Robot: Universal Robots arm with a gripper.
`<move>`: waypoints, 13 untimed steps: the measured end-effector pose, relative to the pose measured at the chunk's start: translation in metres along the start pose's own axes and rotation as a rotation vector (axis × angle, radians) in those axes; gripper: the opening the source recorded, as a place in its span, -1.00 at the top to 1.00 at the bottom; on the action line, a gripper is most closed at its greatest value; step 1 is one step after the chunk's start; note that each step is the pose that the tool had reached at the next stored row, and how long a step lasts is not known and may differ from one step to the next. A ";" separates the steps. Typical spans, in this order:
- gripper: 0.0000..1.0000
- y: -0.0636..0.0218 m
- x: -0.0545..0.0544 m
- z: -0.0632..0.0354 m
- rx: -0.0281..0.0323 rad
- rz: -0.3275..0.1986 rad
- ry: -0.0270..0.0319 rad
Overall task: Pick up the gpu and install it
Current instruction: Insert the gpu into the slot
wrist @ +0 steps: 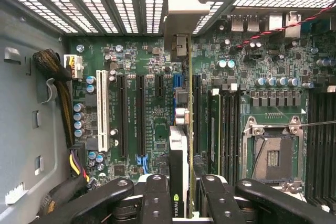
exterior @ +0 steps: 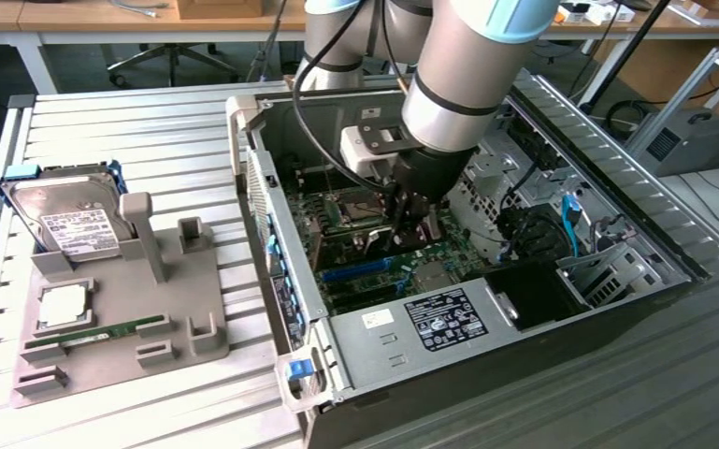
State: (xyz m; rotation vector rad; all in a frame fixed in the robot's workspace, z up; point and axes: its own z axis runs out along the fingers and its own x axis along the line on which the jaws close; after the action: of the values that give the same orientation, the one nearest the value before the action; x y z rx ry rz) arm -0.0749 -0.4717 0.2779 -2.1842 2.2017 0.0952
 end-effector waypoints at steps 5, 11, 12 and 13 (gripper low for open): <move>0.46 0.0023 0.001 0.0000 0.0000 0.000 0.0000; 0.46 0.0033 0.001 0.0000 0.0000 0.000 0.0000; 0.46 0.0041 0.001 0.0000 0.0000 0.000 0.0001; 0.46 0.0050 0.001 0.0000 0.0000 0.000 0.0000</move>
State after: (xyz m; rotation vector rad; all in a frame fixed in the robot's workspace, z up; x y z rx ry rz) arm -0.0799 -0.4724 0.2779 -2.1844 2.2015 0.0952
